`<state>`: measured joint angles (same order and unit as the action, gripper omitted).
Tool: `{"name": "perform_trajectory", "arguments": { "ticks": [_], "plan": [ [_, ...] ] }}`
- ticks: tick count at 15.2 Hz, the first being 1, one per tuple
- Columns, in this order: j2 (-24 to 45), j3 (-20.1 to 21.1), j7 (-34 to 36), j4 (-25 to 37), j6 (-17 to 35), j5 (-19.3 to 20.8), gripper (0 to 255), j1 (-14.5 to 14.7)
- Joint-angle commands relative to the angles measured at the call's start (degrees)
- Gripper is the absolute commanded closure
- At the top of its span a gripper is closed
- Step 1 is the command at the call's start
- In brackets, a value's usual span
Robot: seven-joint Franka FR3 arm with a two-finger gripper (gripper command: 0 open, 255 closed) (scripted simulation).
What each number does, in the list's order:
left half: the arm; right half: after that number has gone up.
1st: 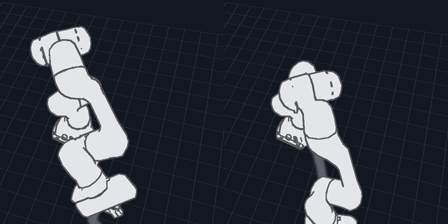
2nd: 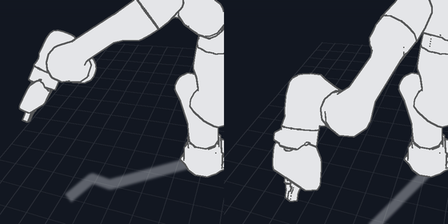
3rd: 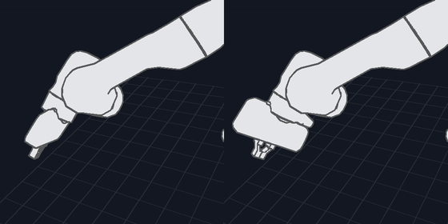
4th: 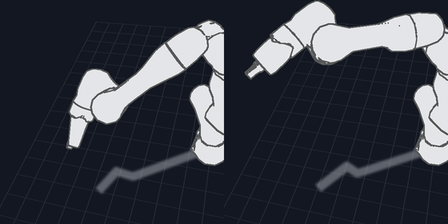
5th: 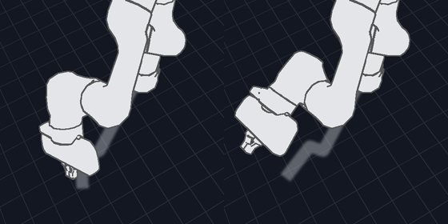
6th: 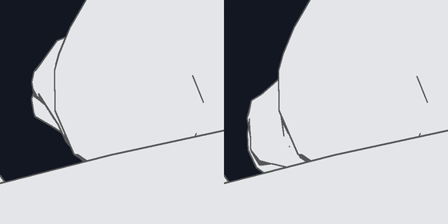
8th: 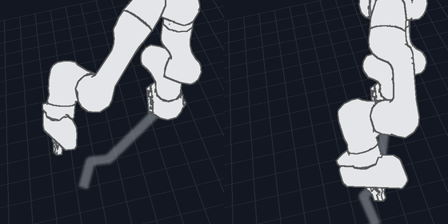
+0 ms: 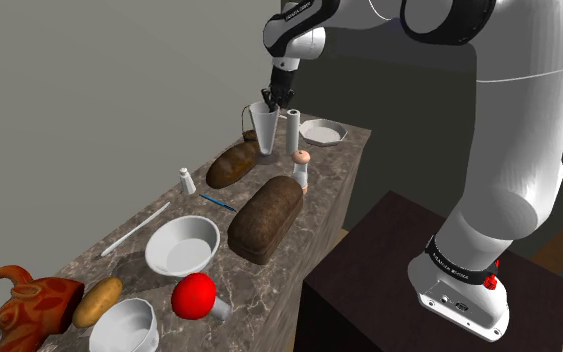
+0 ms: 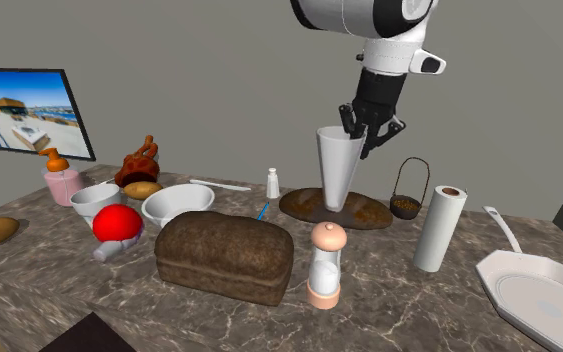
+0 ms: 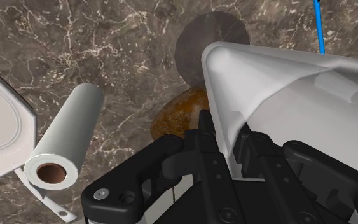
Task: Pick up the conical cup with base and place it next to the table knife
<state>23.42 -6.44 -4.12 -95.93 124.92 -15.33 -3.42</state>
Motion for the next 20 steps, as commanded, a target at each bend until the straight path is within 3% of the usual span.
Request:
{"name": "perform_trajectory", "arguments": {
  "ticks": [1,20],
  "plan": [
    [-0.6,-0.1,0.4,0.8,-1.4,0.3,255,0.0],
    [-3.8,-0.7,3.2,10.8,-14.3,2.0,255,-0.1]
  ]
}}
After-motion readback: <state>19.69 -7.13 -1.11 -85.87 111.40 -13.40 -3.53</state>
